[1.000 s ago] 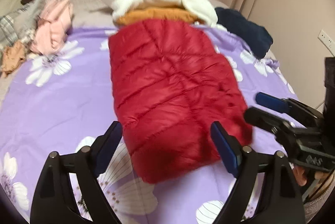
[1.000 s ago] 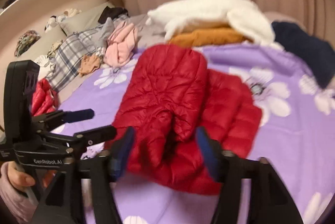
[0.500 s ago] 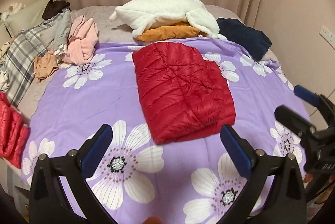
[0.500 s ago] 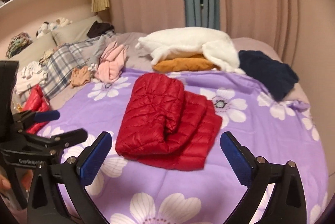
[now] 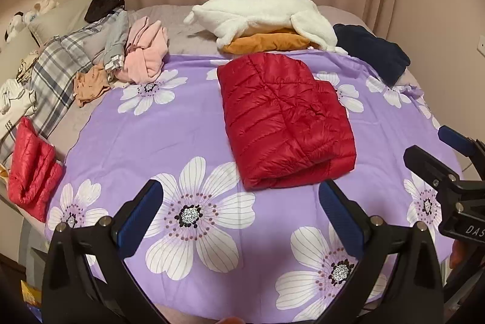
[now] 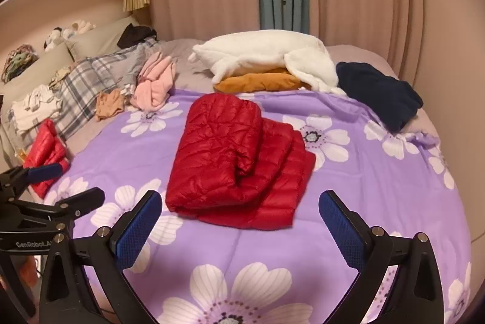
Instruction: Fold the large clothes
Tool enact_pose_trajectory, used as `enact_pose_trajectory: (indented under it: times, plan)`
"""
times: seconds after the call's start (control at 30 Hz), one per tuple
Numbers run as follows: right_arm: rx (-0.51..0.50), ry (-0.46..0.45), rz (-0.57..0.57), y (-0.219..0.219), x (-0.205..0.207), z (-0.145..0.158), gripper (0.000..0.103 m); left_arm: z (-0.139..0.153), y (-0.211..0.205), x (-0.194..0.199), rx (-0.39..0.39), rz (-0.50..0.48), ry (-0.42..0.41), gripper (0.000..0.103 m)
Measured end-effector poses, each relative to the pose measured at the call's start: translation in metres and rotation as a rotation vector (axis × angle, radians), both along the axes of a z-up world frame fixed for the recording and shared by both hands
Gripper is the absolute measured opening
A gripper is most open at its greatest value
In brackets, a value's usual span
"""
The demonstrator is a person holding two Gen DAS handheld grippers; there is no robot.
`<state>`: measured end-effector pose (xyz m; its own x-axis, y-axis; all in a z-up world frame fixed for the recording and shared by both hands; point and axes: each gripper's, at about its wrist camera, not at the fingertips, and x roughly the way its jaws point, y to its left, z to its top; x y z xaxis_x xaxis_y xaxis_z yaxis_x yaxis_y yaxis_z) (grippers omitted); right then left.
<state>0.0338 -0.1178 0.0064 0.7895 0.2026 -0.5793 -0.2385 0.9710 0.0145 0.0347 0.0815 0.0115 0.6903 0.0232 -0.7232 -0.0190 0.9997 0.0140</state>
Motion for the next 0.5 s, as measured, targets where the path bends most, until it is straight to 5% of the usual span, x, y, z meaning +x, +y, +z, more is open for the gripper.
enact_pose_trajectory:
  times: [0.5]
  plan:
    - [-0.003,-0.008,-0.003,0.0003,-0.0051,0.0027,0.102,0.0028,-0.006,-0.003,0.007,-0.01,-0.001,0.103]
